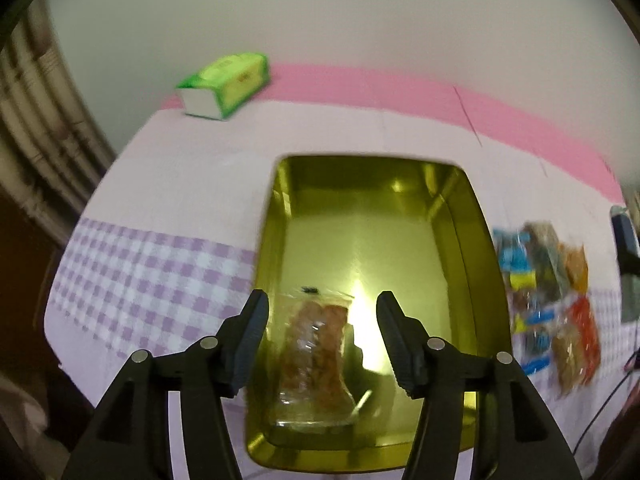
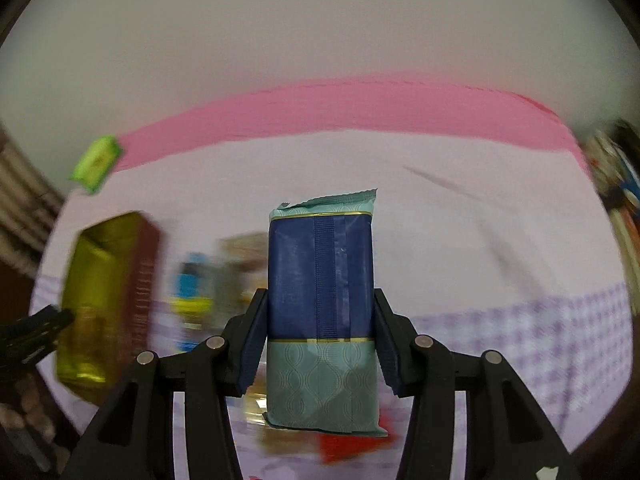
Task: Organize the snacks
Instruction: 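Carry the cookie bag into the gold tin and open the left tool, then lower the blue box into the tin beside the cookie bag, open right tool, then grasp the red snack packet with the right tool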
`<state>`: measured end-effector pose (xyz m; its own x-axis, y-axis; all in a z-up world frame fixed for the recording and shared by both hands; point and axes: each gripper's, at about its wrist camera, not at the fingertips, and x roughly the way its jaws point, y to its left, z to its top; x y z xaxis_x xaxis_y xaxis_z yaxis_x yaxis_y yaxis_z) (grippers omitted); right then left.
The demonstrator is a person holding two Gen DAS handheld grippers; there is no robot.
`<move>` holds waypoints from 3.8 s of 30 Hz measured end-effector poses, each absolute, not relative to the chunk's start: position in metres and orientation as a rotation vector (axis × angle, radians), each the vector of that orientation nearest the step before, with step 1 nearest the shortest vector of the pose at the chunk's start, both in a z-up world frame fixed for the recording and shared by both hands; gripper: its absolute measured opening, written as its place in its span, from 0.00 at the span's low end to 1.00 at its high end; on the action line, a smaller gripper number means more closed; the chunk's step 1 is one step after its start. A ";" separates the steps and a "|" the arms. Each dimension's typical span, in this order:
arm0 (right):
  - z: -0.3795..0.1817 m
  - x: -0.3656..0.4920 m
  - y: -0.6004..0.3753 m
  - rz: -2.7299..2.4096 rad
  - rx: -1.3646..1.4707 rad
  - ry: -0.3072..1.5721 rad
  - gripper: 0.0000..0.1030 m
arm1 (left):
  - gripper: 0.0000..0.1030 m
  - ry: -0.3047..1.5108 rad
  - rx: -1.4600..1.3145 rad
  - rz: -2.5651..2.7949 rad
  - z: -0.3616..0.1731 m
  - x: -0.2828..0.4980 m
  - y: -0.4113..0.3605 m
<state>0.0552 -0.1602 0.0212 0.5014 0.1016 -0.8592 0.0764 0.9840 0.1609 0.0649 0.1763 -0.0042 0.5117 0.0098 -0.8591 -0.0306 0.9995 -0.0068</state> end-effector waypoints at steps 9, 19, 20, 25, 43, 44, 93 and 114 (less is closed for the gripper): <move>0.039 0.068 -0.048 0.251 0.155 1.067 0.45 | 0.56 1.022 -0.109 0.215 -0.006 0.045 0.227; 0.015 0.071 0.021 0.331 0.127 1.141 0.45 | 0.56 1.030 -0.086 0.326 -0.014 0.027 0.250; 0.012 0.071 0.026 0.329 0.126 1.148 0.45 | 0.57 1.035 -0.089 0.335 -0.015 0.027 0.252; -0.004 0.073 0.043 0.315 0.095 1.176 0.45 | 0.57 1.033 -0.118 0.353 -0.014 0.027 0.260; -0.043 0.075 0.062 0.250 0.016 1.241 0.45 | 0.57 1.041 -0.201 0.363 -0.015 0.027 0.271; -0.043 0.075 0.063 0.248 0.014 1.242 0.45 | 0.57 1.045 -0.200 0.361 -0.016 0.027 0.271; -0.044 0.022 -0.167 0.142 -0.050 1.284 0.48 | 0.57 1.031 -0.062 0.316 -0.007 0.027 0.235; -0.057 0.025 -0.174 0.152 0.020 1.245 0.42 | 0.61 1.103 0.087 -0.075 0.006 0.017 0.091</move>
<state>0.0252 -0.1742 -0.0575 0.3114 0.1264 -0.9419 -0.1045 0.9897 0.0982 0.0172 0.0914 0.0056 0.4488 -0.0175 -0.8935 0.1041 0.9940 0.0328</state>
